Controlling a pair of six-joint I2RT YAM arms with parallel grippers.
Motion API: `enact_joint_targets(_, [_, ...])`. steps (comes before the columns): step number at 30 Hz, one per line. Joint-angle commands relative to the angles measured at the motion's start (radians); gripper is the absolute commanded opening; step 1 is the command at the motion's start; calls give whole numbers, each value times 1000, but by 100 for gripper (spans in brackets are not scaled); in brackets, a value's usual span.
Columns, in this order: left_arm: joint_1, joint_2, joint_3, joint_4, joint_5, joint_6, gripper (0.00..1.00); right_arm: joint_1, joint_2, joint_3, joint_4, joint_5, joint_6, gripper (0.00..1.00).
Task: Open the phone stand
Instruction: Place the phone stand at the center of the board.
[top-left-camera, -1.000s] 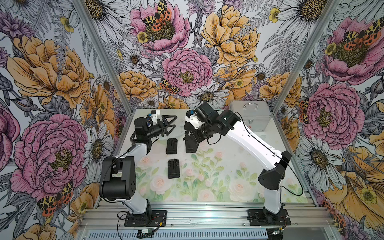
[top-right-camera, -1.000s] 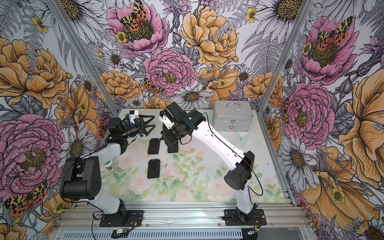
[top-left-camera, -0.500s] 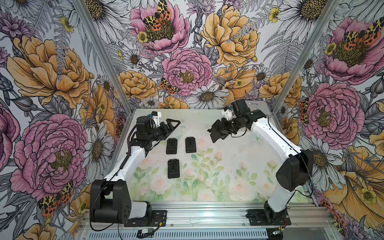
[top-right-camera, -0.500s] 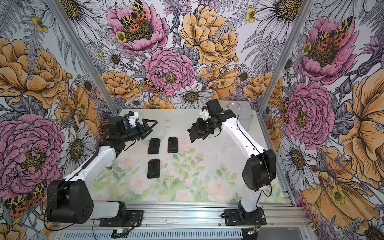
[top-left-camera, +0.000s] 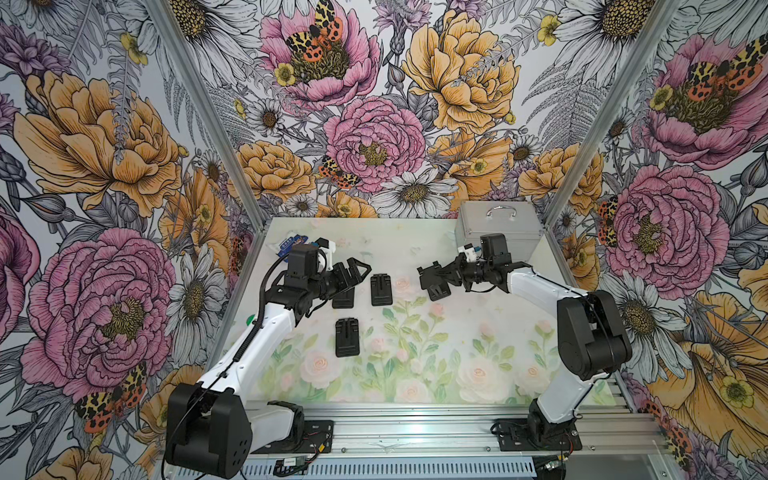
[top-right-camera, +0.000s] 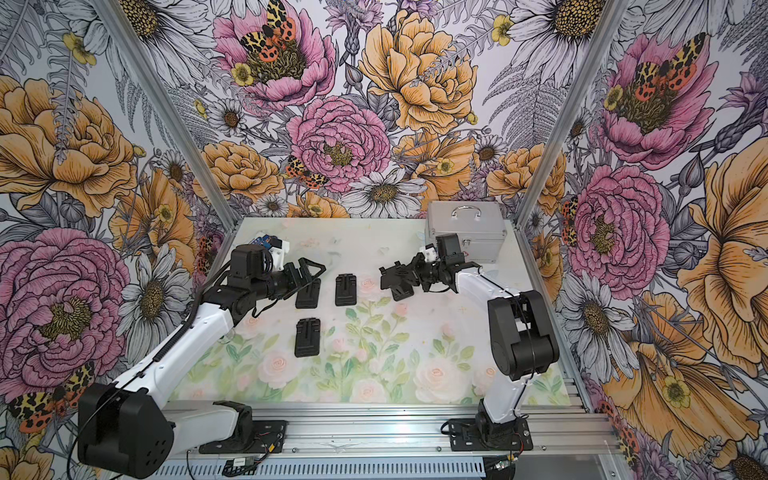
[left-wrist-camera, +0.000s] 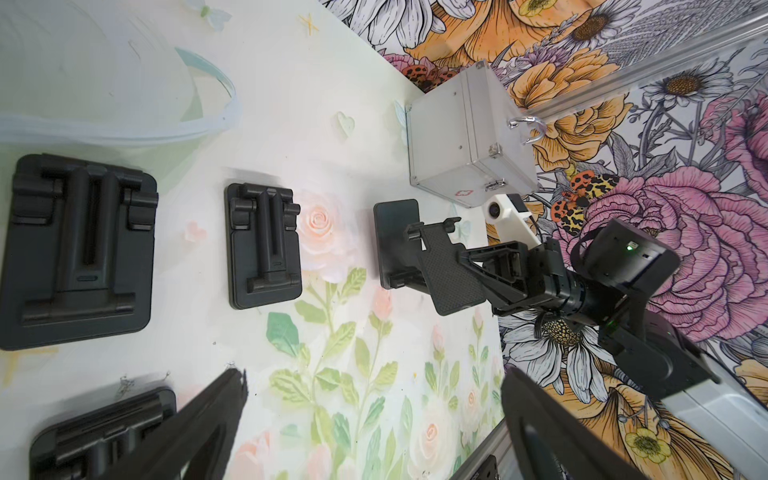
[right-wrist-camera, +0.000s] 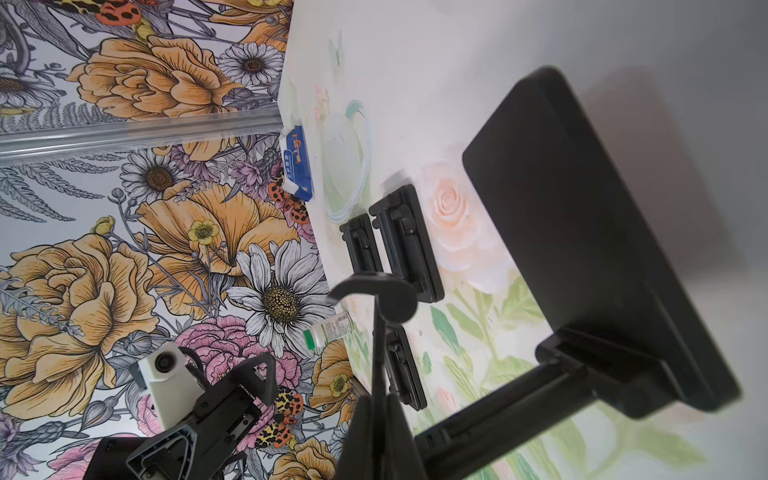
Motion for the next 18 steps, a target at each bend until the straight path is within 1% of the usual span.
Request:
enact_joint_targets(1, [-13,-19,-17,-33,-35,36,99,-15,-4,-78,355,-48,223,0])
enact_joint_targets(6, [-18,-16,-18,-36,-29,42,99,-24,36,-164,543,-31,375,0])
enact_joint_targets(13, [-19,-12,-18,-38,-17,46,99,-41,84,-224,697,-7,519,0])
enact_joint_targets(15, [-19,-10,-15,-39,-16,48,99,-46,97,-242,740,-2,550,0])
enact_joint_targets(18, [-19,-6,-10,-41,-12,51,99,-49,110,-257,756,-2,559,0])
